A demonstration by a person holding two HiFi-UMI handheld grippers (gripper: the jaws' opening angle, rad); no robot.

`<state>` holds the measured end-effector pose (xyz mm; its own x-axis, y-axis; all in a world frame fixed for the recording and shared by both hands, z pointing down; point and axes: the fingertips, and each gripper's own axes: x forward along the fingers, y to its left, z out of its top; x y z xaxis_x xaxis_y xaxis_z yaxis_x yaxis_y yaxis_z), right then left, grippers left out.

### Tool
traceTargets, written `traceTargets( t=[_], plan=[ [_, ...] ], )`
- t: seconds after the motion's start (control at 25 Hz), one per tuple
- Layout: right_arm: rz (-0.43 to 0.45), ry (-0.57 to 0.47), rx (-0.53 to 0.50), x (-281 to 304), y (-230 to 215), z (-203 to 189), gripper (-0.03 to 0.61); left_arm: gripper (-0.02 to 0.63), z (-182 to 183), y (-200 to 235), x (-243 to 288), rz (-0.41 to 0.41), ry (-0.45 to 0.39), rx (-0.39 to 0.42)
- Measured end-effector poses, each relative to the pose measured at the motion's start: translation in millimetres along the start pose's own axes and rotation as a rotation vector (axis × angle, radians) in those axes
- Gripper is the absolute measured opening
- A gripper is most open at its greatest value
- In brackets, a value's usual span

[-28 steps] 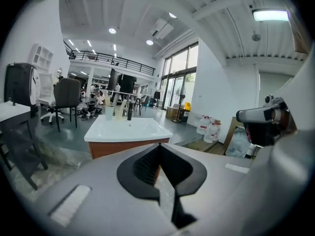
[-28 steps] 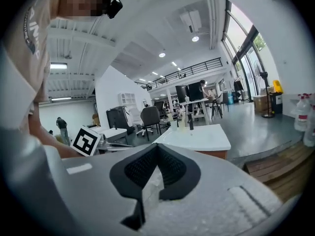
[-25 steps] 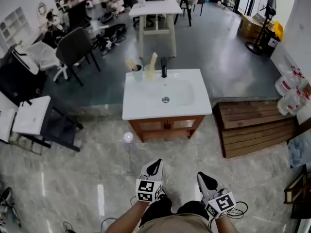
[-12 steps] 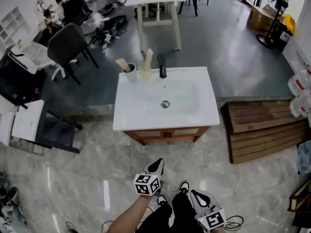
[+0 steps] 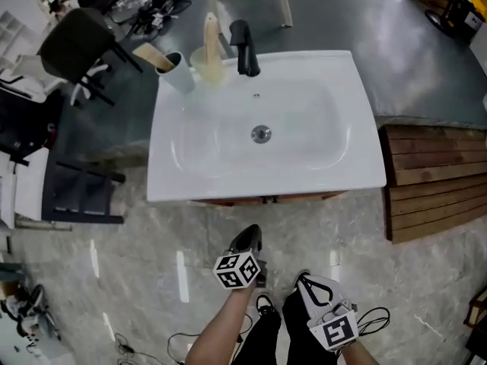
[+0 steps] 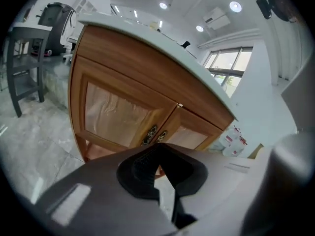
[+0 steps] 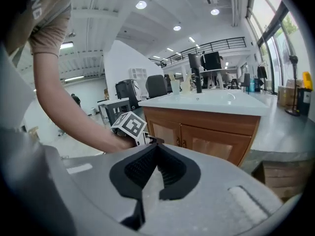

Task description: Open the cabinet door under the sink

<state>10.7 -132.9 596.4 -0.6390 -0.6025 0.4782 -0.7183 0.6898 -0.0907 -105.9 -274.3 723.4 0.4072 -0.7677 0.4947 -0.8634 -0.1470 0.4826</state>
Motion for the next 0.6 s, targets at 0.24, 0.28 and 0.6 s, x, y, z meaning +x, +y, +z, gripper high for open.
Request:
traceTargets(
  t=[0.24, 0.28, 0.6],
  plan=[
    [0.043, 0.007, -0.052, 47.7, -0.2, -12.8, 0.002, 0.019, -6.0, 23.3, 34.2, -0.050, -0.078, -0.186],
    [0.049, 0.007, -0.050, 49.6, 2.4, -13.8, 0.002, 0.020, -5.7, 26.6, 38.6, -0.079, -0.096, -0.278],
    [0.045, -0.008, 0.072, 42.2, 2.9, -36.6, 0.002, 0.115, -11.4, 42.0, 70.3, -0.267, -0.172, -0.813]
  ],
)
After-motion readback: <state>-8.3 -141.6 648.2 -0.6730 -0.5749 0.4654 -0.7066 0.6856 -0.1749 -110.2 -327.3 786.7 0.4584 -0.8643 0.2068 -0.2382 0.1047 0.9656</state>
